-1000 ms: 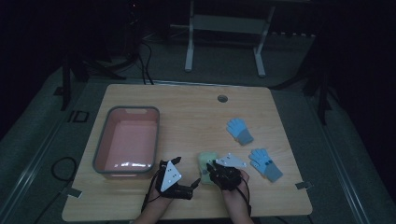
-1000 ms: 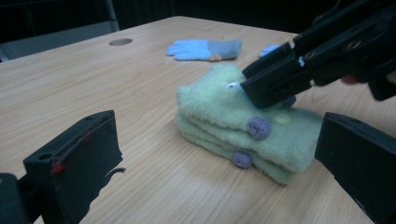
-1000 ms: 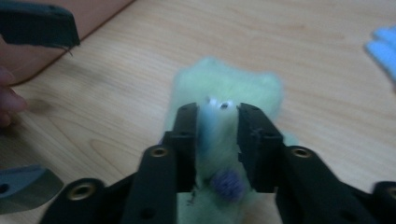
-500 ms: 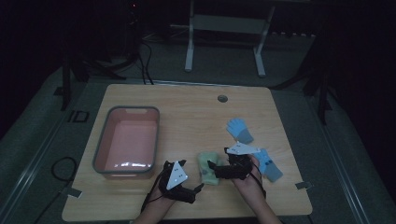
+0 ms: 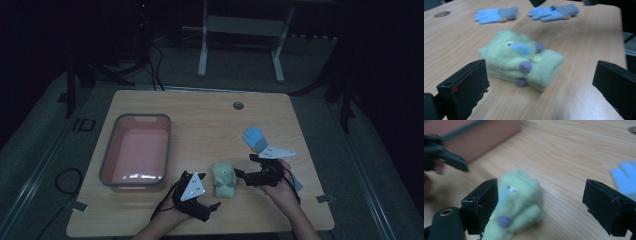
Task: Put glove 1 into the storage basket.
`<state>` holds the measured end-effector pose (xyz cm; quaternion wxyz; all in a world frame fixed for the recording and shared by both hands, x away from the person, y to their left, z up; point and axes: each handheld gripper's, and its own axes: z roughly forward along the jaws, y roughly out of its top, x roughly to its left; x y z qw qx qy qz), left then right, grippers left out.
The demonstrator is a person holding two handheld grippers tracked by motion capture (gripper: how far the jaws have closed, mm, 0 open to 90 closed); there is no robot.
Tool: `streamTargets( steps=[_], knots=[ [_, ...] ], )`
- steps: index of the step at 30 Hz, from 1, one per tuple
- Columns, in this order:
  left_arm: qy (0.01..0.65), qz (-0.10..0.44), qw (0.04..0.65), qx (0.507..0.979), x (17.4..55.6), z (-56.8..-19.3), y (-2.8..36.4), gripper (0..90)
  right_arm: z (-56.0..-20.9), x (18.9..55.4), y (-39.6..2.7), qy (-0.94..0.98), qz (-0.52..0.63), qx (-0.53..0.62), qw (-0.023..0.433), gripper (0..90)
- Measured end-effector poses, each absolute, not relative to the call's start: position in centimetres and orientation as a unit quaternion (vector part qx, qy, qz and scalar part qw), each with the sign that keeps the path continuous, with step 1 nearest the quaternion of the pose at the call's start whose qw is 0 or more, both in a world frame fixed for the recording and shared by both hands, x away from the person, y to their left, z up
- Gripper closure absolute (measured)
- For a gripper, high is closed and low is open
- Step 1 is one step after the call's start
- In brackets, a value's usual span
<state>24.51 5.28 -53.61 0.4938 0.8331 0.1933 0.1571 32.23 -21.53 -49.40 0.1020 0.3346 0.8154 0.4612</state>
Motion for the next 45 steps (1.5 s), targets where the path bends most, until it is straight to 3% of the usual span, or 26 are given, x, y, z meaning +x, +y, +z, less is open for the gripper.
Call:
streamTargets(
  steps=[1, 3, 5, 10, 12, 13, 21, 37, 41, 45],
  knots=[
    [0.186, 0.160, 0.491, 0.836, 24.5, -53.5, 5.1, 8.0, -49.3, 32.5, -21.3, 0.819, 0.459, 0.327, 0.106, 13.9],
    [0.168, 0.157, 0.484, 0.845, 24.4, -53.4, 4.6, 8.1, -49.3, 32.8, -20.8, 0.825, 0.456, 0.317, 0.102, 17.5],
    [0.151, 0.158, 0.481, 0.849, 24.4, -53.2, 4.1, 14.5, -49.3, 33.2, -20.3, 0.828, 0.457, 0.308, 0.100, 21.3],
    [0.116, 0.156, 0.465, 0.864, 24.7, -53.2, 2.9, 17.6, -49.7, 34.1, -19.0, 0.840, 0.451, 0.285, 0.096, 32.6],
    [0.105, 0.158, 0.458, 0.868, 24.8, -53.4, 2.5, 18.0, -49.8, 34.1, -18.7, 0.842, 0.450, 0.281, 0.098, 33.0],
    [0.097, 0.160, 0.457, 0.870, 24.8, -53.5, 2.3, 22.2, -50.1, 34.4, -18.2, 0.847, 0.445, 0.278, 0.087, 37.4],
    [0.061, 0.161, 0.416, 0.893, 25.7, -54.8, 1.3, 35.2, -51.8, 35.2, -17.4, 0.857, 0.430, 0.276, 0.056, 37.6],
    [0.026, 0.188, 0.371, 0.909, 27.0, -55.9, 0.6, 44.8, -55.3, 36.5, -17.7, 0.860, 0.402, 0.313, -0.017, 34.8],
    [0.028, 0.196, 0.373, 0.906, 27.0, -56.1, 0.7, 49.3, -55.6, 36.6, -17.8, 0.857, 0.410, 0.312, -0.036, 41.9],
    [0.043, 0.195, 0.373, 0.906, 27.4, -55.9, 0.8, 63.7, -55.7, 36.5, -17.7, 0.859, 0.408, 0.305, -0.043, 55.9]
  ],
)
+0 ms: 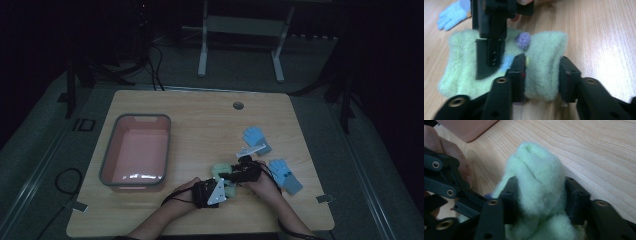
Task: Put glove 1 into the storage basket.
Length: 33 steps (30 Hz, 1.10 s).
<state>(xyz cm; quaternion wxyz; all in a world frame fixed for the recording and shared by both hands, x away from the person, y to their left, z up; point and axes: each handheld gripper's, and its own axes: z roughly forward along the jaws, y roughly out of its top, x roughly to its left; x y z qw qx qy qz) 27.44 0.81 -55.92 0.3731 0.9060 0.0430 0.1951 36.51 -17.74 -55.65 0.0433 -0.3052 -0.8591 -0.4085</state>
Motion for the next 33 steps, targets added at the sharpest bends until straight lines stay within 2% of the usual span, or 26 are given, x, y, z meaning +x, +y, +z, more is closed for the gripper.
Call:
streamTargets(
  steps=[4, 11, 22, 33],
  knots=[
    [0.053, 0.176, 0.373, 0.910, 27.9, -55.3, 0.9, 72.4, -55.2, 36.2, -17.5, -0.863, -0.404, -0.301, 0.034, 63.1],
    [0.057, 0.169, 0.364, 0.914, 28.0, -54.3, 0.8, 75.7, -54.3, 36.0, -17.4, -0.859, -0.407, -0.308, 0.036, 69.3],
    [0.060, 0.190, 0.359, 0.912, 28.5, -50.9, 2.4, 76.1, -51.1, 36.4, -16.3, -0.848, -0.435, -0.302, 0.029, 70.6],
    [0.061, 0.212, 0.342, 0.914, 28.6, -47.6, 5.2, 76.0, -48.1, 36.9, -13.5, -0.844, -0.453, -0.285, 0.016, 70.6]
  ],
)
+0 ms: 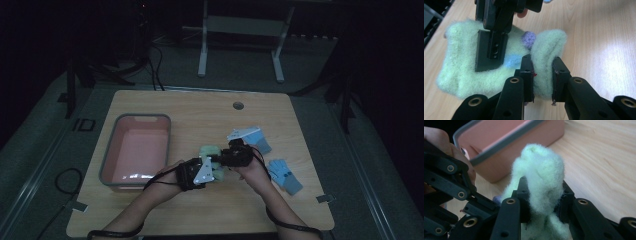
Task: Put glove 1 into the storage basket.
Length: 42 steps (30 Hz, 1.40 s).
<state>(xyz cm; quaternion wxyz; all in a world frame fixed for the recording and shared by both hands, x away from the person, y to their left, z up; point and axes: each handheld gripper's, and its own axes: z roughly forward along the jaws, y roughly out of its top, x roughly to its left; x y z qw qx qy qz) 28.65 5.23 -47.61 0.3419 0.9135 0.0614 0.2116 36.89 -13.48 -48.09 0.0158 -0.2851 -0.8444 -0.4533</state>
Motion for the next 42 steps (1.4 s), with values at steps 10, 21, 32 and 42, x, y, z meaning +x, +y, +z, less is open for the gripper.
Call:
streamTargets(
  steps=[10, 21, 32, 42],
  knots=[
    [0.073, 0.233, 0.329, 0.912, 28.6, -45.7, 8.0, 76.0, -46.1, 37.6, -10.3, -0.847, -0.459, -0.267, 0.012, 70.6],
    [0.083, 0.239, 0.319, 0.913, 28.5, -44.3, 11.5, 76.0, -44.7, 38.1, -6.6, -0.850, -0.464, -0.249, 0.021, 70.6],
    [0.108, 0.257, 0.302, 0.912, 27.9, -44.0, 15.7, 75.9, -44.3, 38.3, -1.8, -0.851, -0.469, -0.234, 0.027, 70.6],
    [0.130, 0.263, 0.288, 0.911, 27.6, -44.5, 19.3, 75.9, -44.5, 38.4, 2.5, -0.856, -0.467, -0.221, 0.034, 70.6]
  ],
)
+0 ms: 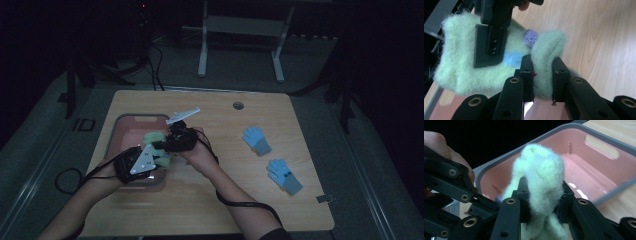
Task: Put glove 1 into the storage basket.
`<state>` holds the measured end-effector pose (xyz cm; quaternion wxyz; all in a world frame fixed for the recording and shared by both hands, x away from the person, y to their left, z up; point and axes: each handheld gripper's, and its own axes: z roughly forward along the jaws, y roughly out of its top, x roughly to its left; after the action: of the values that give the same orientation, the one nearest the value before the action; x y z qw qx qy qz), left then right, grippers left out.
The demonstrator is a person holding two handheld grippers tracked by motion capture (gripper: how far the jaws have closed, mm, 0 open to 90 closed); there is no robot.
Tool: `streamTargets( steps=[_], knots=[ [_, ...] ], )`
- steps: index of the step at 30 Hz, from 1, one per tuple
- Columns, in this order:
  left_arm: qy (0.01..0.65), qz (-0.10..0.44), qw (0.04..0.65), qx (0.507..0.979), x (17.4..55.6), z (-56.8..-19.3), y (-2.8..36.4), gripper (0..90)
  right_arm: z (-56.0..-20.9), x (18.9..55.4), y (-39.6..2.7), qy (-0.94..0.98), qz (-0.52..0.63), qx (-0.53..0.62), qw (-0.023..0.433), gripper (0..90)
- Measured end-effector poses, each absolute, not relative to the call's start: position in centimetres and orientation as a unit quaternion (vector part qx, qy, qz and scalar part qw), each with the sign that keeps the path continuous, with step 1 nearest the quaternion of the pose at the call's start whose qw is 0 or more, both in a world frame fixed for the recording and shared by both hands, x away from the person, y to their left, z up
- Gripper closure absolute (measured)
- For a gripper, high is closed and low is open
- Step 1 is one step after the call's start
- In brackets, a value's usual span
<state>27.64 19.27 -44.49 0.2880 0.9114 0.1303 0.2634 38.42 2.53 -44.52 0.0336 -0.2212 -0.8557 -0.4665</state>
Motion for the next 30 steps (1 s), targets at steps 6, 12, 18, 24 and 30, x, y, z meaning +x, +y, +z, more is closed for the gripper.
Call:
streamTargets(
  steps=[6, 12, 18, 24, 30],
  knots=[
    [0.141, 0.251, 0.287, 0.914, 27.9, -46.0, 21.9, 75.9, -45.5, 38.4, 5.5, -0.859, -0.461, -0.220, 0.042, 70.6],
    [0.139, 0.228, 0.267, 0.926, 28.8, -47.6, 22.4, 75.8, -47.2, 39.0, 6.6, -0.866, -0.442, -0.228, 0.051, 70.6],
    [0.140, 0.208, 0.258, 0.933, 29.7, -48.7, 22.6, 75.7, -48.7, 39.7, 7.2, -0.876, -0.420, -0.231, 0.055, 70.5],
    [0.147, 0.203, 0.247, 0.936, 30.6, -49.3, 22.3, 75.3, -49.2, 40.5, 7.5, -0.883, -0.398, -0.244, 0.048, 68.6],
    [0.143, 0.194, 0.237, 0.941, 31.4, -49.7, 22.2, 74.7, -49.4, 40.9, 7.8, -0.889, -0.380, -0.251, 0.041, 66.3]
  ],
)
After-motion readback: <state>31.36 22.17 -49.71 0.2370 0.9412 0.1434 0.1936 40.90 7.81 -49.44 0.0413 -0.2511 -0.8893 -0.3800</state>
